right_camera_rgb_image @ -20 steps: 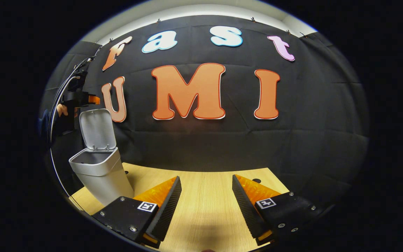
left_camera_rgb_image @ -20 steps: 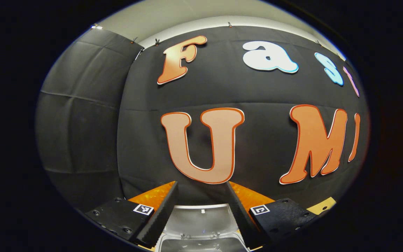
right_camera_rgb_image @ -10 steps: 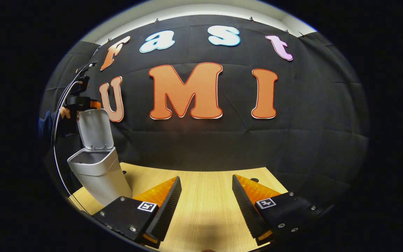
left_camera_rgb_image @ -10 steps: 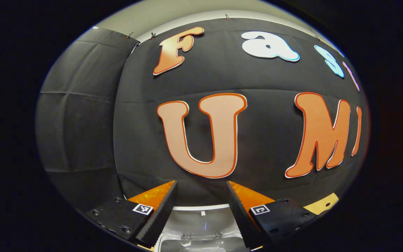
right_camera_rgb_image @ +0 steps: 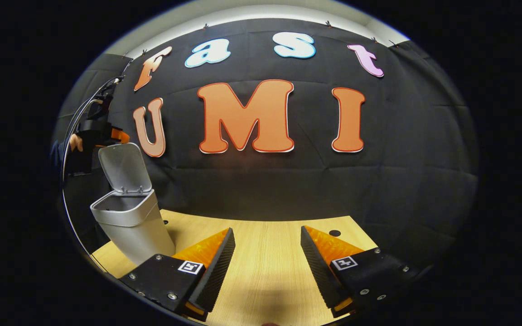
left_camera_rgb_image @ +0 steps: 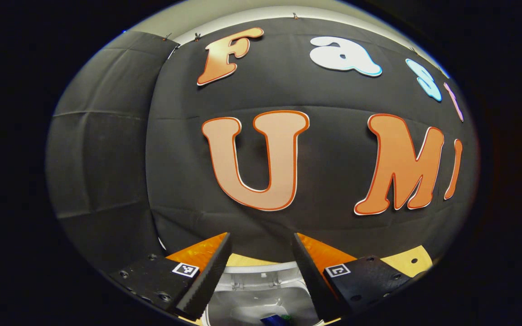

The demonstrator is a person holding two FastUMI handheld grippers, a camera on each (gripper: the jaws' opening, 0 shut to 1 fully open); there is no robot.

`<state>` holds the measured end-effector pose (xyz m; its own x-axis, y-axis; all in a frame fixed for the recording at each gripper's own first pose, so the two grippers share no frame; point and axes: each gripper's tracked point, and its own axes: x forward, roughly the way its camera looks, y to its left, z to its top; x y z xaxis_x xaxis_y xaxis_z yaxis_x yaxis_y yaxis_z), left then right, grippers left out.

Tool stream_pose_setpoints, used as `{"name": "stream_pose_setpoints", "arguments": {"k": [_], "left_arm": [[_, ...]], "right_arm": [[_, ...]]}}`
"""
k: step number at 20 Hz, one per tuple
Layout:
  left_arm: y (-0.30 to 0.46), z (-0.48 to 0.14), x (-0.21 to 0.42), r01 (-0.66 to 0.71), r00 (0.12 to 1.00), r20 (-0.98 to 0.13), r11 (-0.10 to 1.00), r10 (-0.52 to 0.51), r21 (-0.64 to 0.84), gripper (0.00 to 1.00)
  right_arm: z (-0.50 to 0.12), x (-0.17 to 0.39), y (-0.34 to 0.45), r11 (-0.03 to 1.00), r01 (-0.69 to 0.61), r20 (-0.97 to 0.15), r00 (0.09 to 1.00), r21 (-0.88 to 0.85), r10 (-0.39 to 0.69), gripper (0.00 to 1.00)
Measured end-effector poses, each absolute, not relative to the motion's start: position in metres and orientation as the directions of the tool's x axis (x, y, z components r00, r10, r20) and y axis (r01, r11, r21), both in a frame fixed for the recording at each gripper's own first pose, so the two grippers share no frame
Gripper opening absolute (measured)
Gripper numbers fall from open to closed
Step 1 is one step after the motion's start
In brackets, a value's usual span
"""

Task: Press the lid of the desktop garbage bin to open it, pick up the crumpled paper on the desktop and throw it into the bin, then pick up the pop can on the desktop and drop it into the bin, and finally close the garbage bin lid.

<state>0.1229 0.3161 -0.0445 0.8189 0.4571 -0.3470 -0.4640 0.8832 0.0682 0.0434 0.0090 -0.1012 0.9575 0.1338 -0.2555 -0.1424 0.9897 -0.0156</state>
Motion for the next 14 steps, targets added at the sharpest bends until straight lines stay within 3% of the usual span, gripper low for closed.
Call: {"name": "stream_pose_setpoints", "arguments": {"k": [14], "left_arm": [[0.276,-0.11,0.058,-0.462,0.738,-0.538,0.886,0.407,0.037,0.87]], "right_arm": [[-0.104,0.043,0.012,0.984,-0.179,-0.255,0.952,-0.006,0.172,0.88]]}}
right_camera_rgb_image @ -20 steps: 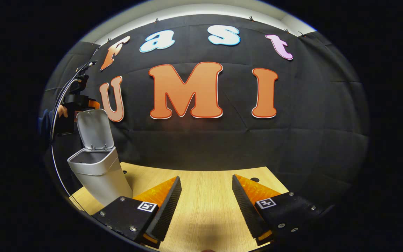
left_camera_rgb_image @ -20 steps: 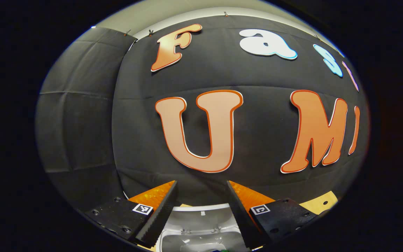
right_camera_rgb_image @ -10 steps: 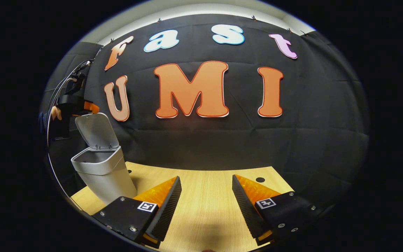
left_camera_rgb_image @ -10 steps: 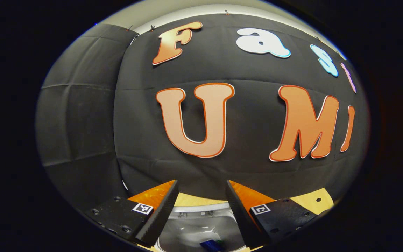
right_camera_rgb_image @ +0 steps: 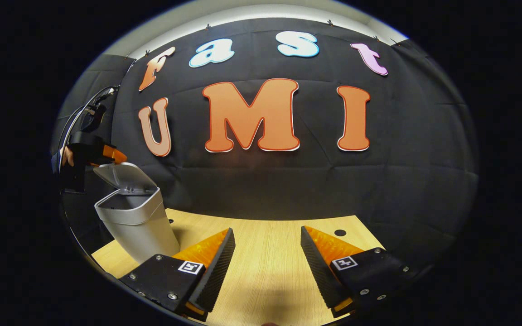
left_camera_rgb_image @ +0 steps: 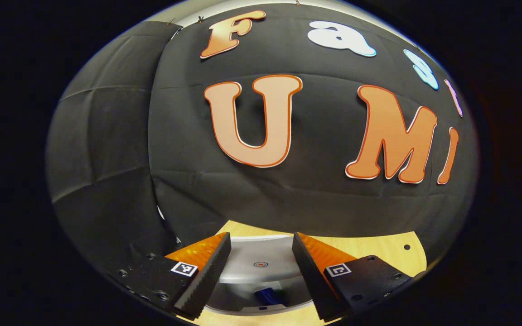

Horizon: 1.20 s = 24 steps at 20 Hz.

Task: Press the lid of the desktop garbage bin to open it, pick up the crumpled paper on the desktop and throw it into the bin, then pick up the pop can on the desktop and drop it into the bin, and finally close the garbage bin lid.

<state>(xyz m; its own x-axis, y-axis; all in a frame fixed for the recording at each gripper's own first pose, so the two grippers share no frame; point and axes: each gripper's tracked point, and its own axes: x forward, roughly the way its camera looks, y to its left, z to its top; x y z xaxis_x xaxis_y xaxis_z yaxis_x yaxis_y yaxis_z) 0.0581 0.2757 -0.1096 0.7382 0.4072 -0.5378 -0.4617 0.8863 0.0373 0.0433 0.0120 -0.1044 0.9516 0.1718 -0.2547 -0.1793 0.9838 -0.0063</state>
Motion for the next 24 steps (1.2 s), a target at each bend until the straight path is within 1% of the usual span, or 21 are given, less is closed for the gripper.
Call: {"name": "stream_pose_setpoints", "arguments": {"k": [6,11,14,16,17,21,24], "left_arm": [[0.262,-0.153,0.03,-0.472,0.68,-0.621,0.881,0.389,0.034,0.87],[0.257,-0.171,0.016,-0.469,0.636,-0.677,0.882,0.37,0.042,0.87],[0.255,-0.188,0.003,-0.484,0.58,-0.733,0.874,0.355,0.041,0.87],[0.248,-0.194,-0.014,-0.478,0.522,-0.788,0.877,0.326,0.046,0.88],[0.249,-0.19,-0.01,-0.471,0.535,-0.778,0.881,0.329,0.048,0.89],[0.247,-0.197,-0.012,-0.46,0.527,-0.795,0.888,0.301,0.031,0.89],[0.244,-0.203,-0.014,-0.427,0.524,-0.8,0.903,0.291,0.049,0.91]], "right_arm": [[-0.107,0.042,0.018,0.979,-0.202,-0.259,0.946,-0.004,0.194,0.88],[-0.107,0.042,0.015,0.978,-0.208,-0.259,0.945,-0.001,0.2,0.88],[-0.107,0.04,0.013,0.979,-0.205,-0.258,0.946,0.002,0.198,0.87],[-0.106,0.04,0.012,0.979,-0.206,-0.257,0.945,0.004,0.2,0.88],[-0.107,0.039,0.011,0.978,-0.207,-0.258,0.945,0.005,0.201,0.87],[-0.106,0.037,0.011,0.977,-0.212,-0.256,0.944,0.006,0.206,0.87],[-0.107,0.036,0.012,0.976,-0.215,-0.255,0.943,0.015,0.212,0.87]]}}
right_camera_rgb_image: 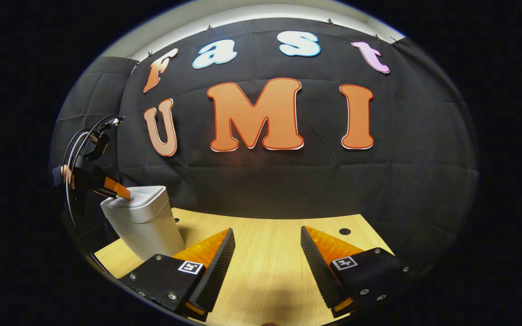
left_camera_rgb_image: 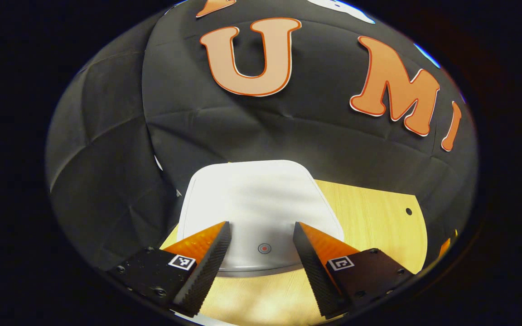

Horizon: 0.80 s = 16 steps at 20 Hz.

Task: Press the lid of the desktop garbage bin to open it, pick up the crumpled paper on the desktop and throw it into the bin, then pick up the pop can on the desktop and drop it into the bin, and finally close the garbage bin lid.

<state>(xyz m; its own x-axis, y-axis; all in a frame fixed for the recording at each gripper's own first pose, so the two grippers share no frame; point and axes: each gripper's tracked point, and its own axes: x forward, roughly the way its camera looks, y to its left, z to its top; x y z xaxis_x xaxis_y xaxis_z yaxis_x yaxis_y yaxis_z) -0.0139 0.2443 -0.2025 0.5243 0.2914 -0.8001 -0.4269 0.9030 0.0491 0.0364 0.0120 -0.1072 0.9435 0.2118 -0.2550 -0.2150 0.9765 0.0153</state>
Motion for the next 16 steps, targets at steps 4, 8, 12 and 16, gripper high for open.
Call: {"name": "stream_pose_setpoints", "arguments": {"k": [4,8,12,16], "left_arm": [[0.243,-0.199,-0.014,-0.406,0.519,-0.806,0.912,0.284,0.06,0.9],[0.244,-0.197,-0.012,-0.414,0.536,-0.791,0.909,0.295,0.058,0.9],[0.244,-0.194,-0.015,-0.46,0.513,-0.799,0.886,0.314,0.053,0.9],[0.244,-0.191,-0.011,-0.437,0.556,-0.767,0.897,0.32,0.058,0.92]], "right_arm": [[-0.106,0.033,0.013,0.975,-0.223,-0.25,0.943,0.019,0.22,0.88],[-0.102,0.033,0.006,0.976,-0.217,-0.241,0.946,0.021,0.216,0.87],[-0.098,0.031,-0.001,0.977,-0.211,-0.235,0.949,0.016,0.209,0.87],[-0.093,0.033,-0.007,0.978,-0.209,-0.231,0.951,0.012,0.206,0.87]]}}
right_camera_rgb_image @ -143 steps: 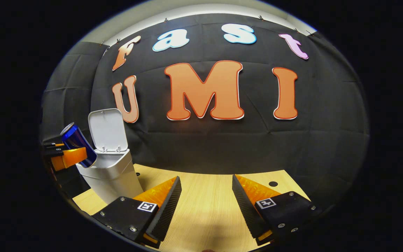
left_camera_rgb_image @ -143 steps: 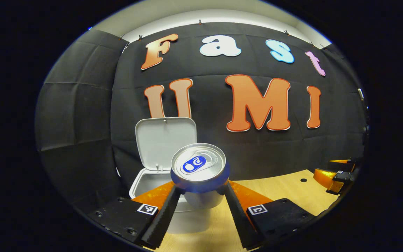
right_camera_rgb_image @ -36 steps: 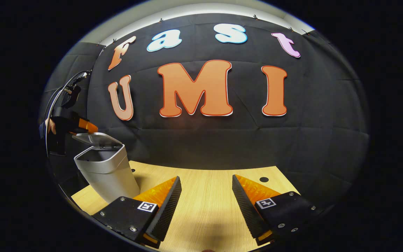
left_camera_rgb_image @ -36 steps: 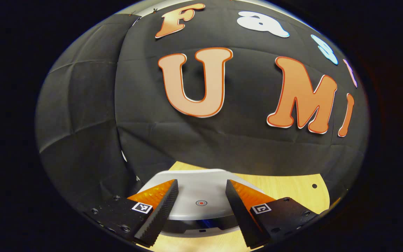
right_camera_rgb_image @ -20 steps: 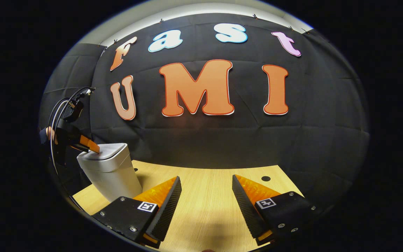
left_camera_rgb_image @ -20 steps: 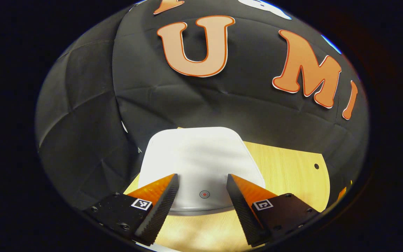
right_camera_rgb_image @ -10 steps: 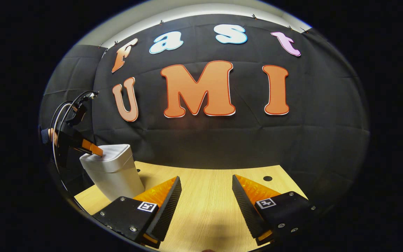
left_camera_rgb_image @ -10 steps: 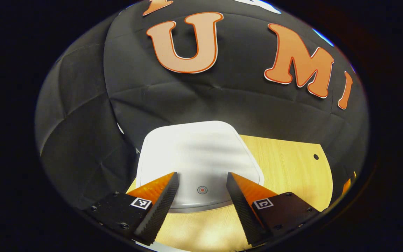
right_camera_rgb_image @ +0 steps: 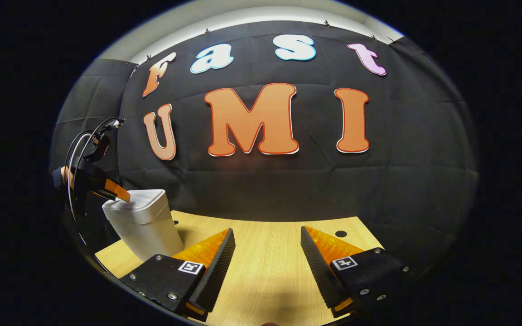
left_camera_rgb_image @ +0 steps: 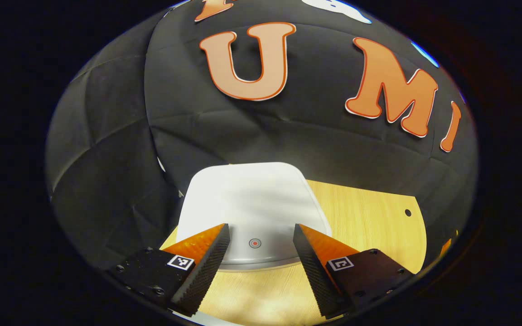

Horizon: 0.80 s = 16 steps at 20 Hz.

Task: Press the lid of the desktop garbage bin to open it, pick up the crumpled paper on the desktop and throw it into the bin, then pick up the pop can on the desktop and drop it into the bin, and finally close the garbage bin lid.

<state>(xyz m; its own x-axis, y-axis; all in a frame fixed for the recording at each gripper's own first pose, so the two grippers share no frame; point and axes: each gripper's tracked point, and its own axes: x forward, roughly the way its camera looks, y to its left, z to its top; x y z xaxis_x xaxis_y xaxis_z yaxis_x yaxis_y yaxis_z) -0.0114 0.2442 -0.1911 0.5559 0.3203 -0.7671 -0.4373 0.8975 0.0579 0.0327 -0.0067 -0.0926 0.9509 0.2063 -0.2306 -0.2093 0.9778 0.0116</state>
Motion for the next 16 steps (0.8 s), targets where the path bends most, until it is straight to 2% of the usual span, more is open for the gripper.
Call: {"name": "stream_pose_setpoints", "arguments": {"k": [3,7,13,16], "left_arm": [[0.243,-0.181,-0.008,-0.421,0.593,-0.732,0.904,0.334,0.071,0.92],[0.23,-0.164,-0.006,-0.392,0.665,-0.684,0.92,0.3,0.023,0.91],[0.215,-0.148,0.014,-0.355,0.78,-0.545,0.935,0.307,0.02,0.91],[0.204,-0.141,0.024,-0.3,0.847,-0.456,0.954,0.273,0.013,0.9]], "right_arm": [[-0.091,0.033,-0.009,0.978,-0.21,-0.227,0.952,0.011,0.207,0.87],[-0.086,0.033,-0.008,0.975,-0.22,-0.218,0.952,0.007,0.217,0.87],[-0.081,0.032,-0.01,0.973,-0.233,-0.217,0.949,0.005,0.228,0.87],[-0.076,0.031,-0.007,0.969,-0.244,-0.216,0.946,0.022,0.243,0.87]]}}
